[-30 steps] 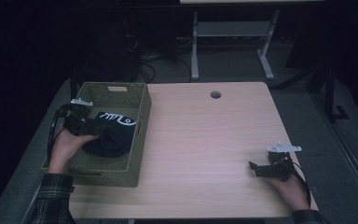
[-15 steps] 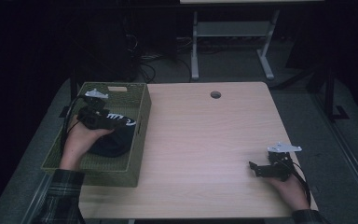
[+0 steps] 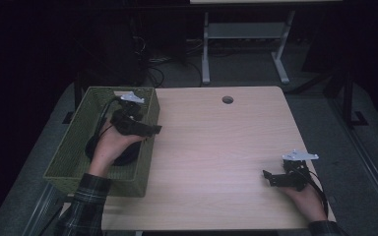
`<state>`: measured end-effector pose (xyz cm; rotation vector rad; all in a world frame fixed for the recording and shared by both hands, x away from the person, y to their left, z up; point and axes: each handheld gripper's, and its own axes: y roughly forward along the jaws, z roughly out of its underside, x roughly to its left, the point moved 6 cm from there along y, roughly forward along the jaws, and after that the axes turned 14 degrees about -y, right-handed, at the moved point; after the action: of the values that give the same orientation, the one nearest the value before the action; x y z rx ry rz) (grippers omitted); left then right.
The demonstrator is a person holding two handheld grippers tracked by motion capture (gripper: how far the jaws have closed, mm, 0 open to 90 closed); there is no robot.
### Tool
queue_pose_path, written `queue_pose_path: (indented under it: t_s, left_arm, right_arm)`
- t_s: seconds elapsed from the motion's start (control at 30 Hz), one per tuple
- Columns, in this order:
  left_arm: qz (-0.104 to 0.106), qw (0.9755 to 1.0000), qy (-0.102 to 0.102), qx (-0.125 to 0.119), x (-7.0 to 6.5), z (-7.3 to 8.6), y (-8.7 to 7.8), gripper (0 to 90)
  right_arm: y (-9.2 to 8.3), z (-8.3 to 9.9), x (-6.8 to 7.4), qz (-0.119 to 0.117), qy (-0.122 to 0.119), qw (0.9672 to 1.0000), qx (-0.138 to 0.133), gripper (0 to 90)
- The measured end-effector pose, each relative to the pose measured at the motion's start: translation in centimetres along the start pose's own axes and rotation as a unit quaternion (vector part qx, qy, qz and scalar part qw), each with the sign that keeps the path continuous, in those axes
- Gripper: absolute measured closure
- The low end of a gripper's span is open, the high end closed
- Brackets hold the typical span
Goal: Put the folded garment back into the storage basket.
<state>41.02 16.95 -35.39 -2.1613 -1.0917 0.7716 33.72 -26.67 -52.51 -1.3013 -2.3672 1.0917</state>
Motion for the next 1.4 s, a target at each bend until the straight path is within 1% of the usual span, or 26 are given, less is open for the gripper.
queue_pose_path:
  t_s: [0.17,0.33,0.6,0.67,0.73,0.87,0.9,0.97,1.1,1.17,1.23,1.27,1.33,1.37,1.4]
  left_arm:
    - [0.02,0.9997,0.014,0.002,-2.3,-0.3,1.7,14.1]
    - [0.034,0.9992,0.021,0.004,-4.1,-0.1,3.2,14.1]
    - [0.059,0.9979,0.026,0.004,-6.5,1.2,5.5,14.1]
    - [0.06,0.9976,0.033,0.006,-7.0,1.8,6.2,14.1]
    - [0.063,0.9975,0.033,0.006,-7.5,2.3,6.8,14.1]
    - [0.064,0.9971,0.042,0.009,-8.2,3.4,8.1,14.1]
    - [0.064,0.9971,0.042,0.009,-8.2,3.4,8.1,14.1]
    - [0.064,0.9971,0.041,0.008,-8.5,4.2,8.8,14.1]
    - [0.057,0.9974,0.044,0.009,-8.8,5.4,10.0,14.1]
    - [0.057,0.9973,0.045,0.008,-8.8,5.7,10.2,14.1]
    - [0.052,0.9976,0.046,0.01,-8.8,6.7,11.0,14.1]
    - [0.052,0.9976,0.046,0.01,-8.8,6.7,11.0,14.1]
    - [0.048,0.9978,0.044,0.016,-8.8,7.7,11.8,14.1]
    - [0.048,0.9978,0.044,0.016,-8.8,7.7,11.8,14.1]
    - [0.044,0.9977,0.048,0.017,-8.7,8.1,12.1,14.1]
  right_arm:
    - [0.0,0.0,0.0,0.0,0.0,1.0,0.0,6.7]
    - [0.0,0.0,0.0,0.0,0.001,1.0,0.0,6.7]
    - [0.0,0.0,0.0,0.0,0.0,1.0,0.0,6.6]
    - [0.0,0.0,0.0,0.0,0.0,1.0,0.0,6.6]
    - [0.0,0.0,0.0,0.0,0.001,1.0,0.001,6.7]
    - [0.0,0.0,0.0,0.0,0.0,1.0,0.0,6.6]
    - [0.0,0.0,0.0,0.0,0.0,1.0,0.0,6.6]
    - [0.0,0.0,0.0,0.0,0.0,1.0,0.0,6.7]
    - [0.0,0.0,0.0,0.0,0.0,1.0,0.0,6.6]
    - [0.0,0.0,0.0,0.0,0.0,1.0,0.0,6.6]
    - [0.0,0.0,0.0,0.0,0.0,1.0,0.0,6.6]
    - [0.0,0.0,0.0,0.0,0.0,1.0,0.0,6.7]
    - [0.0,0.0,0.0,0.0,0.0,1.0,0.0,6.7]
    - [0.0,0.0,0.0,0.0,0.0,1.0,0.0,6.7]
    - [0.0,0.0,0.0,0.0,0.0,1.0,0.0,6.7]
